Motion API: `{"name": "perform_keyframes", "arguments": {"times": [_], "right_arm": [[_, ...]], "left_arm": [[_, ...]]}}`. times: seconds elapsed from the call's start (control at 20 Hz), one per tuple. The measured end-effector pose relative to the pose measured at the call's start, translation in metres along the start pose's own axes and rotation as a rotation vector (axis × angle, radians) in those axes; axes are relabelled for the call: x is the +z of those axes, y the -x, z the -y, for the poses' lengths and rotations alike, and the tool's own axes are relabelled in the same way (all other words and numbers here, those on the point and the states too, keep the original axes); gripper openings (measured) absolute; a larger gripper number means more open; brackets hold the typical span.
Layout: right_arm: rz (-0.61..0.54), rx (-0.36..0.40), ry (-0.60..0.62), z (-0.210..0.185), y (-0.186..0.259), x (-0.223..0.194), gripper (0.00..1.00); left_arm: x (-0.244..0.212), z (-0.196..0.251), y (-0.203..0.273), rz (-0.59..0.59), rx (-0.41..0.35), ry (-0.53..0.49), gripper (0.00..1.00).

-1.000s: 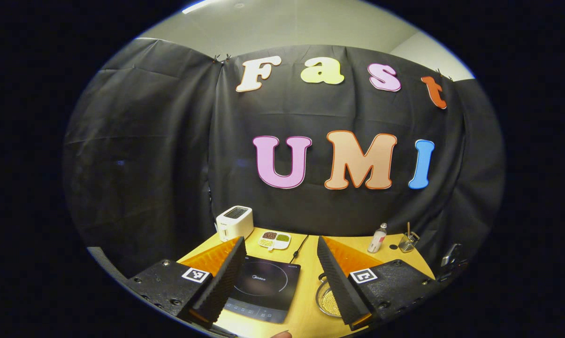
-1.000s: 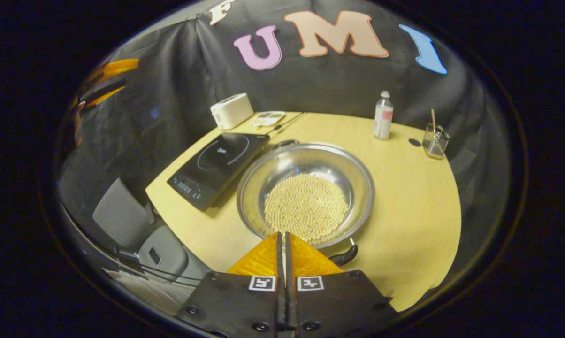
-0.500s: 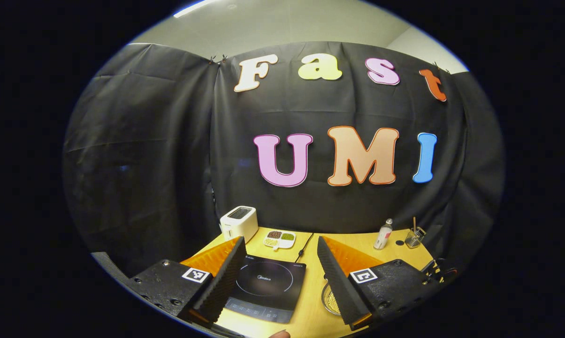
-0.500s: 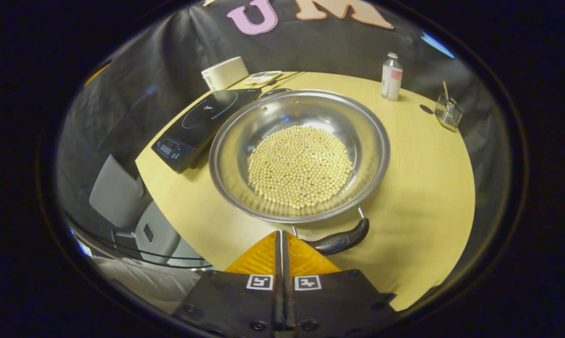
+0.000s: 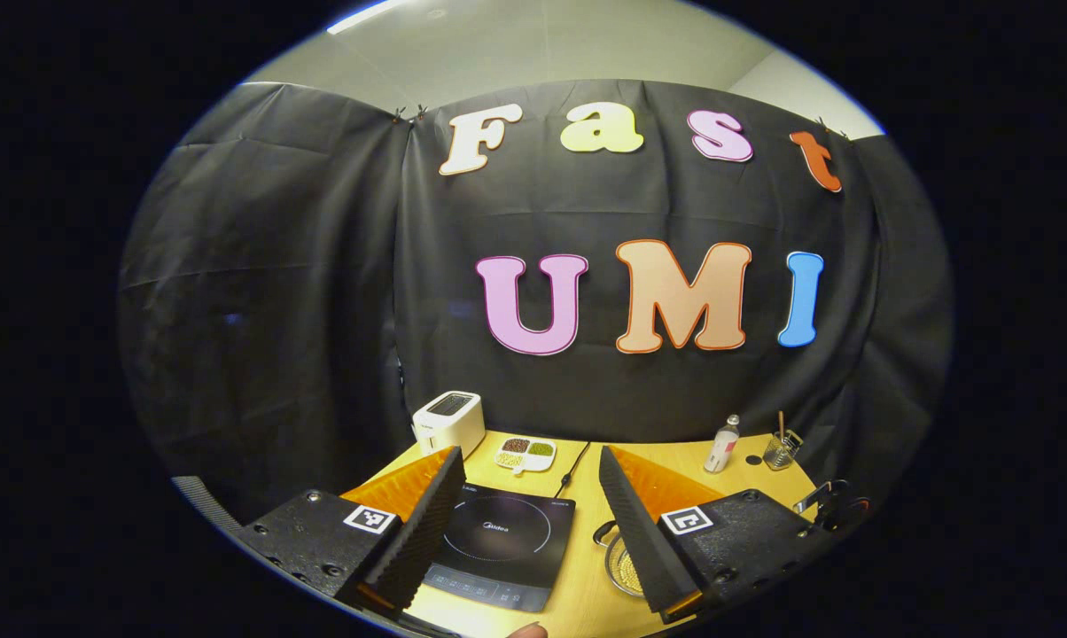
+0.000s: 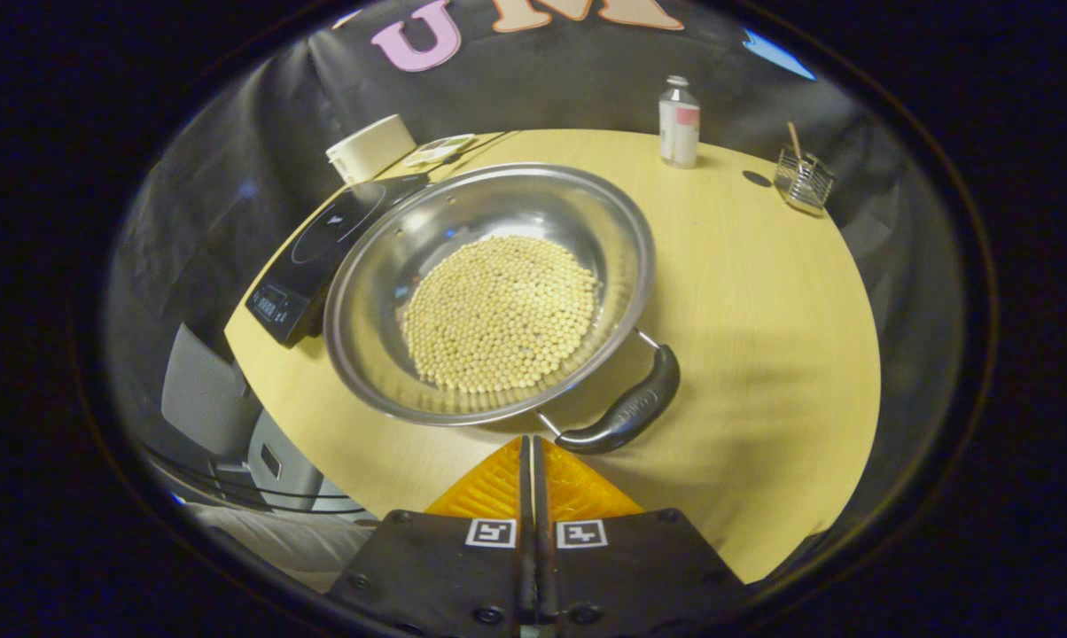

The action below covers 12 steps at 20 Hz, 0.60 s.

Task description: First push the handle of the pot to place it horizontally, then grasp the pot with both hands and set it on the induction cooktop.

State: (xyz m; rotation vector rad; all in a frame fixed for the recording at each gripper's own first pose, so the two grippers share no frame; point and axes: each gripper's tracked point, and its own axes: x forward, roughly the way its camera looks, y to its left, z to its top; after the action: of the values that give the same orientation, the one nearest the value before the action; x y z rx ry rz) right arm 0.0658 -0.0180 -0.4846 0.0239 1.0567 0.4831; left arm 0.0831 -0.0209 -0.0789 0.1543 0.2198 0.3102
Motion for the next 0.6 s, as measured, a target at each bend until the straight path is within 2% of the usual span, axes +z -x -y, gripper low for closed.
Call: {"name": "perform_keyframes", "arguments": {"times": [0.1,0.15,0.2,0.35,0.4,0.55,0.6], "right_arm": [[0.005,-0.018,-0.004,0.012,-0.002,0.005,0.03],[0.006,-0.024,-0.003,0.017,-0.003,0.007,0.0],[0.01,-0.028,-0.003,0.022,-0.004,0.011,0.0],[0.018,-0.056,0.015,0.034,-0.008,0.022,0.02],[0.02,-0.064,0.021,0.039,-0.009,0.026,0.02],[0.025,-0.082,0.036,0.049,-0.013,0.036,0.0],[0.027,-0.088,0.039,0.053,-0.014,0.041,0.02]], "left_arm": [[0.001,-0.002,0.0,0.001,0.004,-0.002,0.93],[0.001,-0.003,0.0,0.001,0.007,-0.001,0.89],[0.001,-0.004,0.001,0.001,0.009,0.001,0.93],[-0.001,-0.006,0.002,-0.003,0.015,0.004,0.93],[-0.002,-0.007,0.003,-0.003,0.017,0.005,0.89],[-0.002,-0.01,0.003,-0.004,0.024,0.006,0.89],[-0.002,-0.01,0.004,-0.004,0.026,0.006,0.89]]}}
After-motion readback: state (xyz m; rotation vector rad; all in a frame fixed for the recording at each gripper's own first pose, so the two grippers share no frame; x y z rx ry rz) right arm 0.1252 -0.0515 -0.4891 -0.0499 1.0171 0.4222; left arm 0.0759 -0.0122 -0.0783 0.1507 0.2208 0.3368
